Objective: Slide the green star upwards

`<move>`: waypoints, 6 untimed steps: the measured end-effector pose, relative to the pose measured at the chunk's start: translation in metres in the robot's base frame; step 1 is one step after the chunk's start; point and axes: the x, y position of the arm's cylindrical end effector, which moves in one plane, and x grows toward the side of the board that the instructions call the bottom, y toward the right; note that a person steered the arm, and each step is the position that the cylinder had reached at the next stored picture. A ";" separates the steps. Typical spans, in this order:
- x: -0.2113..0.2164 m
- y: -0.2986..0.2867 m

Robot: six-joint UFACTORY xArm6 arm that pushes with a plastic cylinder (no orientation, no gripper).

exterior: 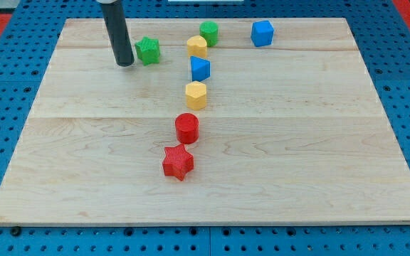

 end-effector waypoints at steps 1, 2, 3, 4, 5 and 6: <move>-0.013 -0.011; -0.031 -0.015; 0.022 -0.035; 0.063 -0.002; 0.051 0.044; -0.007 0.041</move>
